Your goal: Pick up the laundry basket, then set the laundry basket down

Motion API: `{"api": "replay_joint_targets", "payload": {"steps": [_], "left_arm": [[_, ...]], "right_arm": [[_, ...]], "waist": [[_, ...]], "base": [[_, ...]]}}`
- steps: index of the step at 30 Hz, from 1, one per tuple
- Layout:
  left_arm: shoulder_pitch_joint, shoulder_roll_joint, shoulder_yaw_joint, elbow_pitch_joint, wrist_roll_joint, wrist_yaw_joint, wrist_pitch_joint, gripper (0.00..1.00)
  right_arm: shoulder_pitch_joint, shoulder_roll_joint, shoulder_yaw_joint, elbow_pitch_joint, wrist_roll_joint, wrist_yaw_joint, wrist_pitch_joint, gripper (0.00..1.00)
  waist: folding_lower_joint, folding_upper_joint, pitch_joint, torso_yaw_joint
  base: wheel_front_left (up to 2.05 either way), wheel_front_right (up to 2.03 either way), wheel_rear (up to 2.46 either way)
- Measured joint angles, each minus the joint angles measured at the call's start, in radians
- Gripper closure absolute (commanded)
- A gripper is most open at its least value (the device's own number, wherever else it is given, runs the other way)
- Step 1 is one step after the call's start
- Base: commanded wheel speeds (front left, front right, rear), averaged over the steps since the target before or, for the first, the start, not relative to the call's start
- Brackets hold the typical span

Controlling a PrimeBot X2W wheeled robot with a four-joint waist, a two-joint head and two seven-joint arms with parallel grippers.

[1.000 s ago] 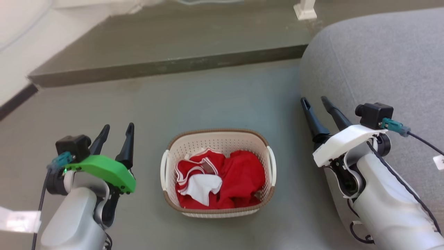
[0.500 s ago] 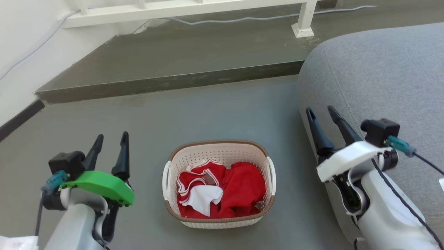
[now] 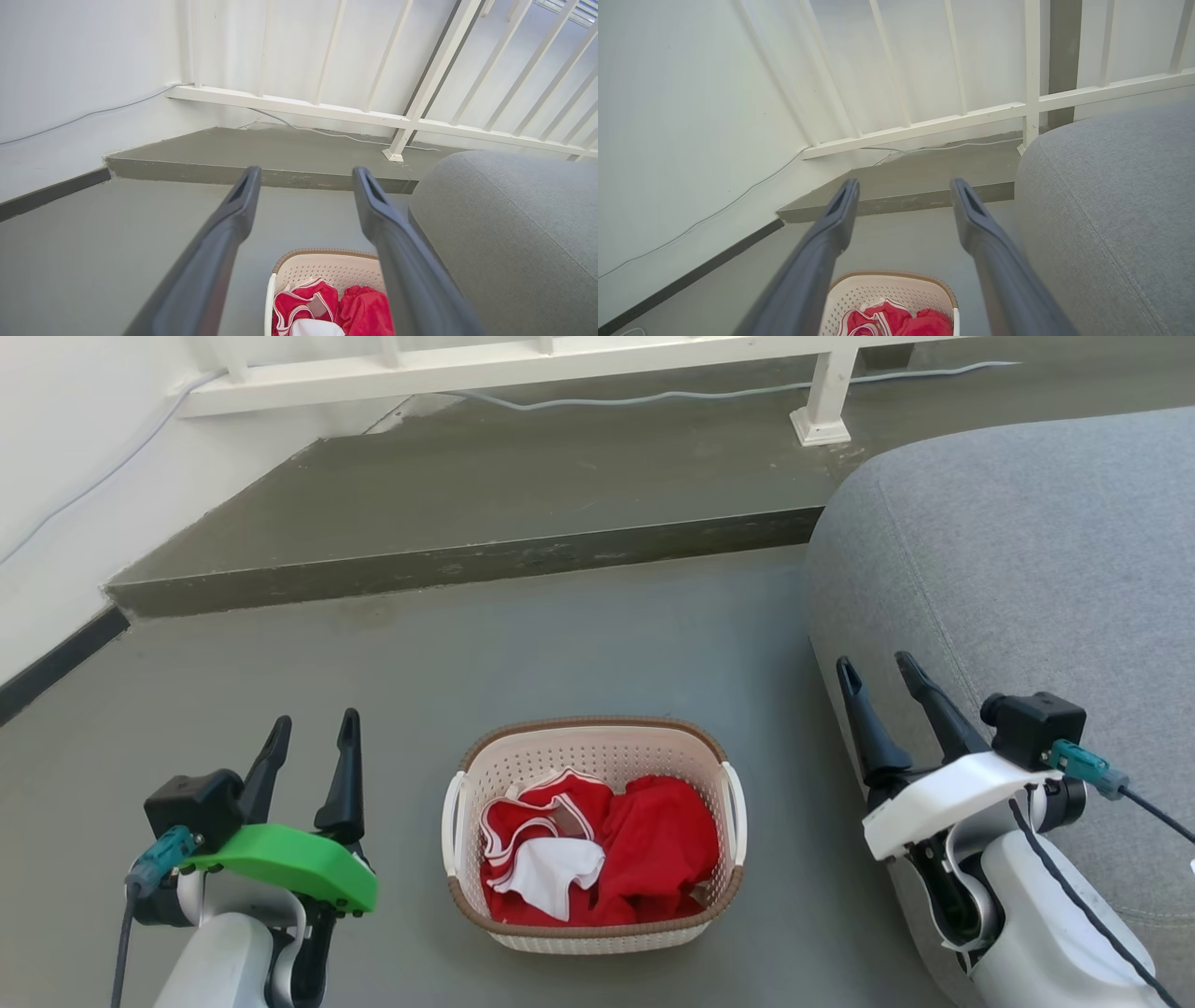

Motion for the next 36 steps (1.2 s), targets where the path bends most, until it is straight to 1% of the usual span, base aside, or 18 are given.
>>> {"api": "replay_joint_targets", "payload": {"steps": [3, 19, 30, 31, 36], "left_arm": [[0.012, -0.012, 0.016, -0.014, 0.007, 0.0, 0.0, 0.0], [0.043, -0.024, 0.047, -0.043, 0.033, -0.007, 0.0, 0.0], [0.058, -0.039, 0.056, -0.053, 0.051, -0.022, 0.0, 0.0], [0.058, -0.039, 0.056, -0.054, 0.051, -0.023, 0.0, 1.0], [0.081, -0.053, 0.052, -0.004, 0.05, -0.022, 0.005, 1.0]], "right_arm": [[0.015, 0.002, -0.006, -0.016, -0.009, 0.0, 0.0, 0.0], [0.04, 0.024, -0.029, -0.052, -0.041, 0.001, 0.0, 0.0], [0.056, 0.027, -0.04, -0.058, -0.06, 0.002, 0.0, 0.0], [0.056, 0.027, -0.041, -0.058, -0.064, 0.002, 0.0, 1.0], [0.095, 0.038, -0.034, -0.015, -0.063, 0.001, 0.002, 1.0]], "waist": [[0.0, 0.0, 0.003, 0.0], [0.0, 0.0, 0.012, -0.003], [0.0, 0.0, 0.015, -0.003], [0.0, 0.0, 0.015, -0.002], [0.0, 0.0, 0.015, -0.002]], "base": [[0.0, 0.0, 0.0], [0.0, 0.0, 0.0], [0.0, 0.0, 0.0], [0.0, 0.0, 0.0], [0.0, 0.0, 0.0]]}}
